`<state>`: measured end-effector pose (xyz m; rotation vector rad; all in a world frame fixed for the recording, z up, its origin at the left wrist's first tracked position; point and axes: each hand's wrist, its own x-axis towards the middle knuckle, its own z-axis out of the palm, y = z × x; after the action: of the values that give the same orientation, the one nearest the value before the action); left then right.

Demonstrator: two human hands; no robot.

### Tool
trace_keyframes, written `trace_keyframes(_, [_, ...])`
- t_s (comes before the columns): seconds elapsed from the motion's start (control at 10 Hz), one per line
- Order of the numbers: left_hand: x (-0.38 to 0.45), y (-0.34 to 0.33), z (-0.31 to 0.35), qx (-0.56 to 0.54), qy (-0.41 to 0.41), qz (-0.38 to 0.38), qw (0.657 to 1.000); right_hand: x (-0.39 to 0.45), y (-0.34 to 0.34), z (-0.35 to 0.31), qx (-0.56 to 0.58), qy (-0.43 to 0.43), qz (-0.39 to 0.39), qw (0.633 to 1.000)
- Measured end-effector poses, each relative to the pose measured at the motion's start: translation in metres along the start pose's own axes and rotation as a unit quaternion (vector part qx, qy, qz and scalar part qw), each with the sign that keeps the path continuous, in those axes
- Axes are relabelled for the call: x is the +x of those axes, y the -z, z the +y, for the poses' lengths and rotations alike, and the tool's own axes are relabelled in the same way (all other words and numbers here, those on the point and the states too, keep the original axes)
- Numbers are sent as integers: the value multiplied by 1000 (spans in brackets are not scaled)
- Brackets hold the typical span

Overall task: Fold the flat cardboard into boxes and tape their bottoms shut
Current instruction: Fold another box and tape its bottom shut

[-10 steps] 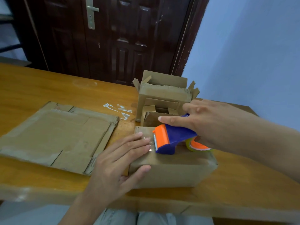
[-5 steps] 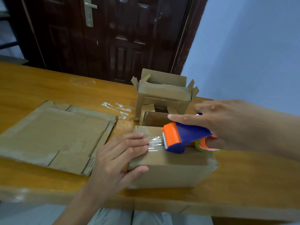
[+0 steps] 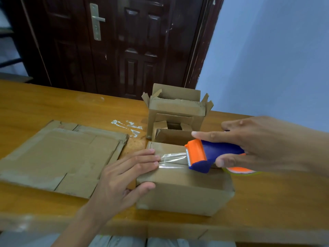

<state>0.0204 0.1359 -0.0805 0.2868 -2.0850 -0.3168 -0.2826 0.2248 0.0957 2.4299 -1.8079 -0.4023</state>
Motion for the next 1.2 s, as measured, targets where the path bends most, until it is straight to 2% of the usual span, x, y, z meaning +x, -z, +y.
trace_keyframes(0.1, [-2,-2,2,16,31,9,999,-11,-2,2,43,-12,-4,999])
trace_keyframes(0.3, [5,2,12,14,43,-11,999,-21,7,-8,18,6,-11,1000])
trace_keyframes(0.4, [21,3,23,99,68,-50,991,-16,17,-17,-61,6,-27,998])
trace_keyframes(0.6, [27,-3,46,264,13,-76,961,-15,24,-23,-78,0,-50,996])
trace_keyframes(0.7, [23,-22,66,323,76,-117,936,-15,22,-22,-83,-6,-35,996])
trace_keyframes(0.8, [19,-40,82,342,124,-157,918,-16,17,-21,-85,-5,-22,996])
trace_keyframes(0.9, [26,-42,87,340,150,-147,917,-15,12,-19,-94,5,-8,996])
trace_keyframes(1.0, [36,-48,91,347,180,-175,904,-13,9,-17,-102,4,-2,995])
trace_keyframes(1.1, [37,-57,90,343,183,-212,897,-16,9,-17,-88,-5,1,996])
trace_keyframes(1.2, [33,-60,87,341,183,-217,896,-16,12,-23,-95,-2,18,995])
